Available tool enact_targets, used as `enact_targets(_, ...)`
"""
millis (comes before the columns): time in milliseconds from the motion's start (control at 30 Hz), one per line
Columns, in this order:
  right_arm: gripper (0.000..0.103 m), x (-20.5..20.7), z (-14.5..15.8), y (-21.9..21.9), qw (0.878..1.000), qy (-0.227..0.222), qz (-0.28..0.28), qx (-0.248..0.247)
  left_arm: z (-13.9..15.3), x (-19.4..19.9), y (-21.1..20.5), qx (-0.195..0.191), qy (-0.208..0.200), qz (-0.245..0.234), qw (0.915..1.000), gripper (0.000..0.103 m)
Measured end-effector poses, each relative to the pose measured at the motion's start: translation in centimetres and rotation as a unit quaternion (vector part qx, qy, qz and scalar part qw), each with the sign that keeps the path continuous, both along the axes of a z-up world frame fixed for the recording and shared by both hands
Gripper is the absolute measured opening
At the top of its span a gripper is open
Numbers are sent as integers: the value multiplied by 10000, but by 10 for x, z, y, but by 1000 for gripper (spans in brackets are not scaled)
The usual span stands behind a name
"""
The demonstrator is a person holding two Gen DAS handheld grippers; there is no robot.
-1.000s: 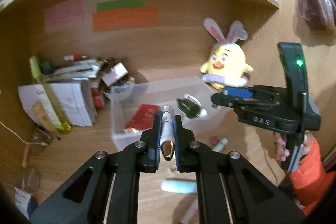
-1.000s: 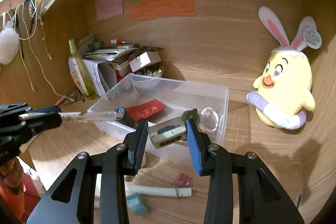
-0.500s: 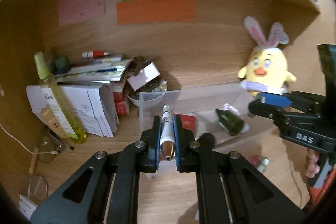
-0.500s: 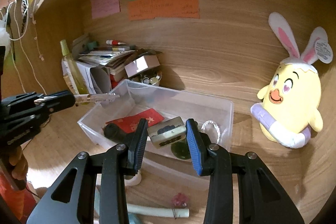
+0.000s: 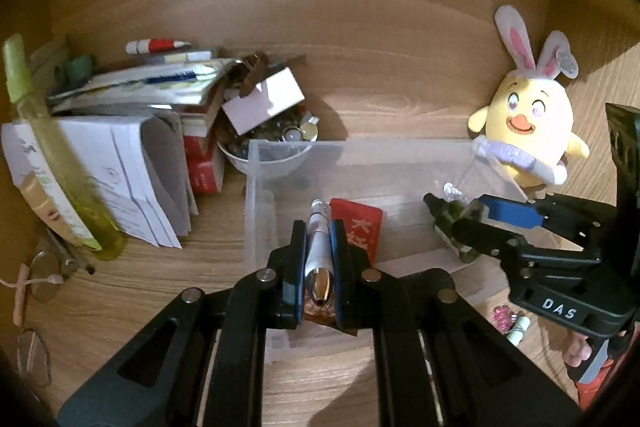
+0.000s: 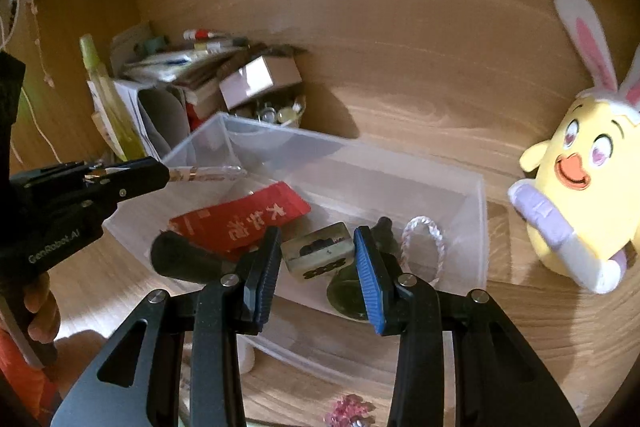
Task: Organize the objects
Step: 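Carry the pen and grey box into the bin and open both grippers, then move the left gripper to the pale blue tube while the right approaches the pink clip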
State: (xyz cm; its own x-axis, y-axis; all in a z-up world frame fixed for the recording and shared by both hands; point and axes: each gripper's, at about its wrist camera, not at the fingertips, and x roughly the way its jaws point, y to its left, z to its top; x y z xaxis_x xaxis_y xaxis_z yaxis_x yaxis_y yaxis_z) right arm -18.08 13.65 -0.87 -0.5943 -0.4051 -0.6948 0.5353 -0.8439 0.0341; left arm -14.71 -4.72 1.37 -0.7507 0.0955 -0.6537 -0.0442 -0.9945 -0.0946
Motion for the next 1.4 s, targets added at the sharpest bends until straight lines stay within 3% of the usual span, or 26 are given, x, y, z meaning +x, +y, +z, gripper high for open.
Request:
enact_targets(200, 34, -8, -17, -9, 9998, -200, -15, 54, -13, -8, 5, -23, -204, -59, 9998, 10)
enact_targets(500, 35, -6, -20, -13, 9998, -124, -14, 169, -18, -7, 3, 91, -402, -32, 9991, 10)
enact_targets(667, 56, -2, -14, -11, 9999, -37, -44, 152, -16, -4, -2, 268, -527, -41, 9982, 13)
enact_targets(733, 56, 1, -10, -9, 9999, 9, -43, 149, -14, -2, -4, 328, -558, -42, 9979, 19)
enact_targets(867, 56, 7, -2, -2, 9999, 34, -77, 88, -9, 6, -5, 448, -567, -139, 9973, 40)
enact_targets(1000, 56, 18, 6, 8, 9999, 127, -67, 21, -5, 13, -2, 413, -593, -212, 9972, 45)
enact_targets(1067, 57, 26, 11, 14, 9998, 173, -58, -33, -3, 18, -1, 372, -573, -220, 9974, 52)
enact_targets(1400, 57, 63, 16, 48, 9994, 315, -107, -48, 8, 63, 9, -158, -235, -252, 9993, 74)
